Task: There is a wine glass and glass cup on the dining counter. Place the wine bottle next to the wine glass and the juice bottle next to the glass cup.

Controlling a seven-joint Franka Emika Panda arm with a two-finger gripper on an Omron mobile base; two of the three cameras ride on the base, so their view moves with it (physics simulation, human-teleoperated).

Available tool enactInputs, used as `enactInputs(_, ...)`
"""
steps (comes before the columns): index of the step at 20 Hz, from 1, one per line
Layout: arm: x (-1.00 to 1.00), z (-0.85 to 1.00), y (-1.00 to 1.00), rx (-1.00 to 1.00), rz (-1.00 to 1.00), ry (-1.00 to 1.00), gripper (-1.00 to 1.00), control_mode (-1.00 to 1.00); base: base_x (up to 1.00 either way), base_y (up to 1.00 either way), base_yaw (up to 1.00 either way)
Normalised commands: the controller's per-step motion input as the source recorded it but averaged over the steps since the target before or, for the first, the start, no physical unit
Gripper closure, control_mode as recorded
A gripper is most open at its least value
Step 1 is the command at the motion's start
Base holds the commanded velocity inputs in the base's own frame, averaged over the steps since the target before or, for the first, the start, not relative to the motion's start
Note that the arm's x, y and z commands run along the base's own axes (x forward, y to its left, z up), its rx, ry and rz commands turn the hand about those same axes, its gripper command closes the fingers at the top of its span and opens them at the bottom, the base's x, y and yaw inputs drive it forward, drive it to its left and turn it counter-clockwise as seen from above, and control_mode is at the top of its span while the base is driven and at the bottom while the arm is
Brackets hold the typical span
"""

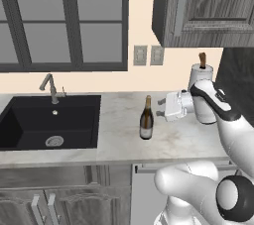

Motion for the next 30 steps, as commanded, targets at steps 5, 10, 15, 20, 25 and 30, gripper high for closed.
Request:
enactInputs(5, 0.2, -0.1, 0.01, 0.0, 0.0, 0.0, -1.0, -1.0, 0.0, 0.0, 0.0)
enactInputs(10, 0.17, -0.1, 0.01, 0.0, 0.0, 0.0, -1.0, -1.0, 0.0, 0.0, 0.0)
enactInputs(15, 0.16, -0.1, 0.01, 0.0, 0.0, 0.0, -1.0, -1.0, 0.0, 0.0, 0.0)
enactInputs(20, 0.14, -0.09, 0.01, 0.0, 0.0, 0.0, -1.0, -1.0, 0.0, 0.0, 0.0)
enactInputs(25, 0.1, -0.09, 0.05, 0.0, 0.0, 0.0, -1.0, -1.0, 0.0, 0.0, 0.0)
enactInputs(30, 0.11, -0.1, 0.09, 0.0, 0.0, 0.0, -1.0, -1.0, 0.0, 0.0, 0.0)
